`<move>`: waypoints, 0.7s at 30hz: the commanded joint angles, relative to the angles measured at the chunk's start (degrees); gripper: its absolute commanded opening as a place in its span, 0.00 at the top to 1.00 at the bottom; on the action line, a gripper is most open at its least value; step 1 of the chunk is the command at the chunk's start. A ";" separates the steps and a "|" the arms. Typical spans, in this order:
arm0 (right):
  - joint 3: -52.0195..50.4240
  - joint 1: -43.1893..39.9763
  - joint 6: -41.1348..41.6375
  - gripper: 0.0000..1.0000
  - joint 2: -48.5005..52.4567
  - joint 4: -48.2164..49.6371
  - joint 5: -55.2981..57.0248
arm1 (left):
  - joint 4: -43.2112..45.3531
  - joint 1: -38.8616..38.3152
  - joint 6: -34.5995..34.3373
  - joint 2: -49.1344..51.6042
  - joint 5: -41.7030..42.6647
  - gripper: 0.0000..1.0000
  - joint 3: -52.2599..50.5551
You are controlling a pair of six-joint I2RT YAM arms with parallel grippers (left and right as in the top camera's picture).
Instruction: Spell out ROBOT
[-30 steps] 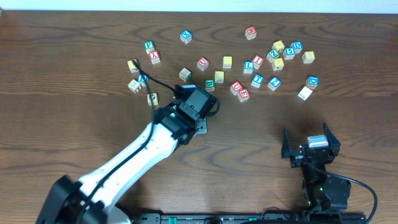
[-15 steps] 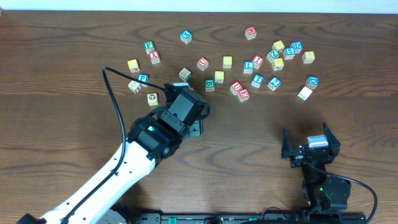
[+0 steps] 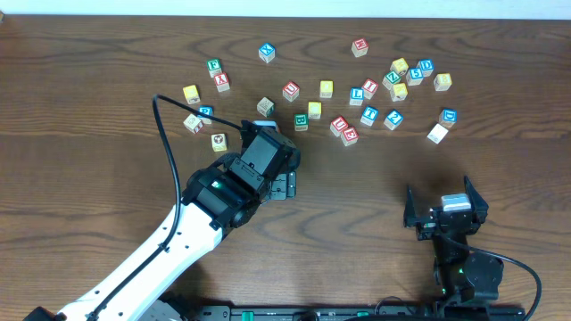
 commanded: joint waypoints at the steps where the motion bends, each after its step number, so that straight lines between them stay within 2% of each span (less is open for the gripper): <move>1: -0.04 -0.17 0.90 0.01 -0.31 -0.28 0.26 | 0.42 0.13 2.51 -0.35 0.70 0.16 1.16; 21: -0.04 -0.17 0.90 0.01 -0.31 -0.28 0.24 | 1.73 0.24 2.91 -0.35 0.63 0.16 1.18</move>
